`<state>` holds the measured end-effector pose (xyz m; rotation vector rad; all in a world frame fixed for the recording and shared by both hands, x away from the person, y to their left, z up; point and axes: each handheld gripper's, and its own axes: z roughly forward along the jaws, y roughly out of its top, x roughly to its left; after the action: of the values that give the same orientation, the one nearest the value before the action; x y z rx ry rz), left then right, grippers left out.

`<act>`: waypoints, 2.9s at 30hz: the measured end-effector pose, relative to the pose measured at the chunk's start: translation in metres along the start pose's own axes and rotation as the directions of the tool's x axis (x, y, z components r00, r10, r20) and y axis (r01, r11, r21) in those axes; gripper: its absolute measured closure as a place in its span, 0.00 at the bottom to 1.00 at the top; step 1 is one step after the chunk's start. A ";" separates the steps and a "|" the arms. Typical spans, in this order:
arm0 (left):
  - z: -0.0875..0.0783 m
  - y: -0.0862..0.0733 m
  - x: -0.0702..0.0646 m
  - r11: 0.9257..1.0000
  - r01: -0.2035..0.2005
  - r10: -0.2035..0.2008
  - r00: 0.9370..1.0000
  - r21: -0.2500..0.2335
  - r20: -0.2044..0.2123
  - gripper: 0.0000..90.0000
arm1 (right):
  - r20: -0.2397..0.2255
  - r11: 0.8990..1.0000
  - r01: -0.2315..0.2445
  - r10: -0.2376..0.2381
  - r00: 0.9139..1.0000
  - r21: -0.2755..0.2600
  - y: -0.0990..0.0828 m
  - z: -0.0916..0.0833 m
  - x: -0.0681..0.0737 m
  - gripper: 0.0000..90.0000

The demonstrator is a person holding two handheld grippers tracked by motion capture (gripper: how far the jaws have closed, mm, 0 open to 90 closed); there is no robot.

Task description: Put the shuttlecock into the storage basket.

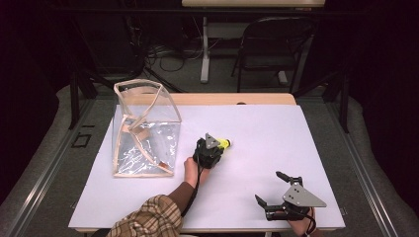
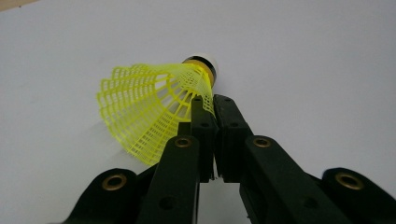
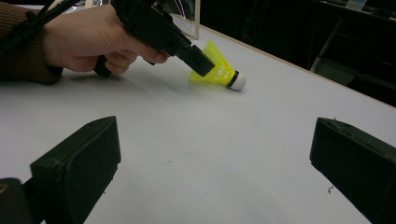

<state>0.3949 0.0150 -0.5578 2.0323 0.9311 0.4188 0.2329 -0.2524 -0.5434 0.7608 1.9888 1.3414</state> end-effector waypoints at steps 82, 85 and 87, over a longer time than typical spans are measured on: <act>-0.050 0.043 0.005 0.992 -0.070 0.079 0.993 -0.102 0.084 0.99 | -0.002 1.000 -0.006 0.006 1.000 0.000 0.001 0.002 0.000 0.02; -0.052 0.047 0.005 0.991 -0.072 0.082 0.993 -0.109 0.087 0.99 | -0.002 1.000 -0.005 0.005 1.000 0.002 0.001 0.001 0.000 0.02; -0.054 0.049 0.005 0.991 -0.077 0.087 0.992 -0.112 0.090 0.99 | -0.002 1.000 -0.006 0.006 1.000 0.000 0.001 0.001 0.000 0.02</act>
<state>0.3895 0.0306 -0.4861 1.9780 0.7532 0.4052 0.2342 -0.2513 -0.5429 0.7667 1.9900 1.3460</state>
